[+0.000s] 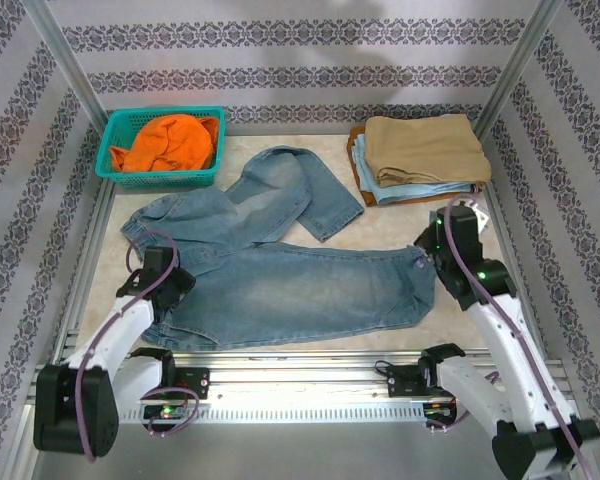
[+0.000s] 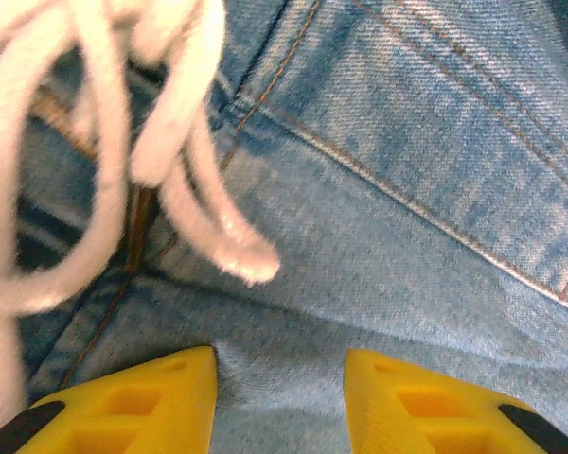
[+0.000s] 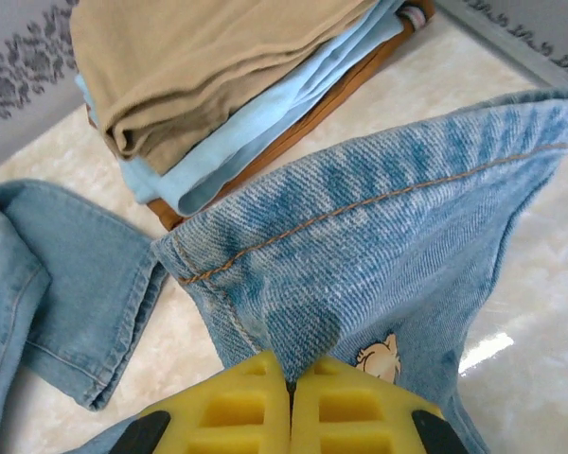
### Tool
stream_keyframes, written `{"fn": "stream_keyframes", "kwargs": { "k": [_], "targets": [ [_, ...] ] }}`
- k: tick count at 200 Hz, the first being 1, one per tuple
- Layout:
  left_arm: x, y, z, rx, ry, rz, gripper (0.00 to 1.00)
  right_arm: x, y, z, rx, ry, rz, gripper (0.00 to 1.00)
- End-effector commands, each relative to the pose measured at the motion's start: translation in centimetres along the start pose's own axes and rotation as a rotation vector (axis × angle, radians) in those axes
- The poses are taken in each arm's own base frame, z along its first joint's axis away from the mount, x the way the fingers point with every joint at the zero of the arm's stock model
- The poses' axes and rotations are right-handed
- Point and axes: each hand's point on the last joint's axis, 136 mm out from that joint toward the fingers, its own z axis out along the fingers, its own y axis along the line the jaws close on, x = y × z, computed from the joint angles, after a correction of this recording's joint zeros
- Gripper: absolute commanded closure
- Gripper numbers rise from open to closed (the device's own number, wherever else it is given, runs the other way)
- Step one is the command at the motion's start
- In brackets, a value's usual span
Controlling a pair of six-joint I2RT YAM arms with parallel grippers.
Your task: Fold and stack the trousers
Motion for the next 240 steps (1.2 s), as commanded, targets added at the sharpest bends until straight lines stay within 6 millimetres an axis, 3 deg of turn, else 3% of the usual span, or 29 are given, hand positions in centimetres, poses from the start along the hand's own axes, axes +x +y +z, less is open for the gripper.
{"fn": "stream_keyframes", "kwargs": {
  "k": [1, 59, 100, 106, 114, 125, 134, 144, 162, 199, 222, 240],
  "targets": [
    [-0.8, -0.8, 0.7, 0.035, 0.015, 0.017, 0.62, -0.2, -3.4, -1.3, 0.096, -0.041, 0.055, 1.00],
    [-2.0, -0.5, 0.1, 0.036, -0.035, 0.037, 0.62, -1.7, -10.1, -2.1, 0.361, -0.109, 0.126, 1.00],
    [-2.1, -1.1, -0.2, 0.066, -0.039, 0.037, 0.61, -3.5, -13.0, 1.2, 0.530, -0.107, 0.202, 1.00],
    [-2.1, -1.2, -0.2, 0.067, -0.034, 0.035, 0.61, -3.9, -13.6, 1.8, 0.552, -0.100, 0.227, 0.88],
    [-2.0, -1.4, -0.2, 0.071, -0.026, 0.033, 0.59, -4.6, -13.9, 2.9, 0.541, -0.084, 0.263, 0.60],
    [-2.1, -1.9, -0.4, 0.087, -0.016, 0.040, 0.59, -5.6, -14.0, 4.4, 0.526, -0.051, 0.290, 0.54],
    [-2.1, -2.2, -0.6, 0.098, -0.013, 0.041, 0.58, -6.2, -13.5, 5.4, 0.502, -0.007, 0.269, 0.45],
    [-2.2, -2.8, -0.9, 0.120, -0.006, 0.044, 0.57, -6.6, -12.4, 5.8, 0.470, 0.057, 0.250, 0.42],
    [-2.1, -3.9, -1.6, 0.169, 0.011, 0.050, 0.49, -5.7, -10.4, 6.1, 0.376, 0.096, 0.206, 0.30],
    [-0.4, -6.0, -3.5, 0.268, 0.043, 0.105, 0.43, -0.3, -6.9, 6.8, 0.222, 0.234, 0.099, 0.27],
    [2.7, -7.2, -3.9, 0.289, 0.079, 0.175, 0.41, 4.4, -3.8, 7.7, 0.132, 0.345, 0.013, 0.32],
    [5.0, -7.0, -2.8, 0.286, 0.105, 0.161, 0.41, 7.9, -0.5, 8.0, 0.059, 0.394, -0.052, 0.34]
  ]
}}
